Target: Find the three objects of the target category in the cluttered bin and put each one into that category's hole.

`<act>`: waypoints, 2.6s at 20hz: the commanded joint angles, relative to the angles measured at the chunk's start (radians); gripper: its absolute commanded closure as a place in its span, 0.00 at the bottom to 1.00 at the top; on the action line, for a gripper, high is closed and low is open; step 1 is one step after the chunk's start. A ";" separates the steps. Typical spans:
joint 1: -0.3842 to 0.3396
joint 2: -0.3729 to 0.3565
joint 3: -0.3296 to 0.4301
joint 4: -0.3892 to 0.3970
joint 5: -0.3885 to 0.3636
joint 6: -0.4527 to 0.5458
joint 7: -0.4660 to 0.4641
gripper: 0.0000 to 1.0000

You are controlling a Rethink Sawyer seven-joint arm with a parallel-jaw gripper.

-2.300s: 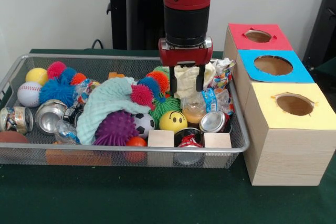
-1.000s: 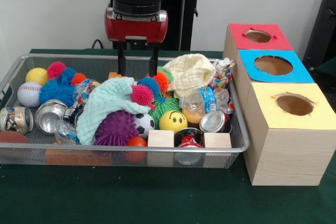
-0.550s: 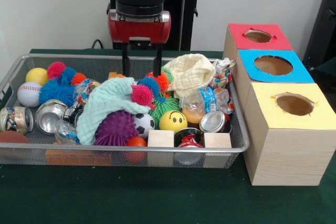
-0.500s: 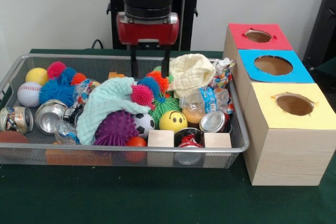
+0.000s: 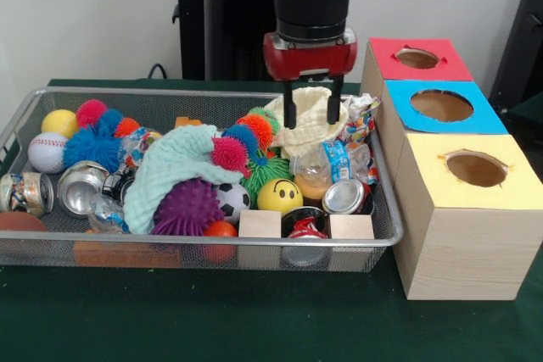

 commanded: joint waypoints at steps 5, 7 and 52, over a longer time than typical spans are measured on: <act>0.117 0.191 -0.192 -0.033 -0.147 -0.168 0.146 0.00; 0.141 0.215 -0.230 -0.048 -0.159 -0.206 0.160 0.00; -0.335 0.243 0.193 -0.324 -0.182 0.248 -0.707 0.00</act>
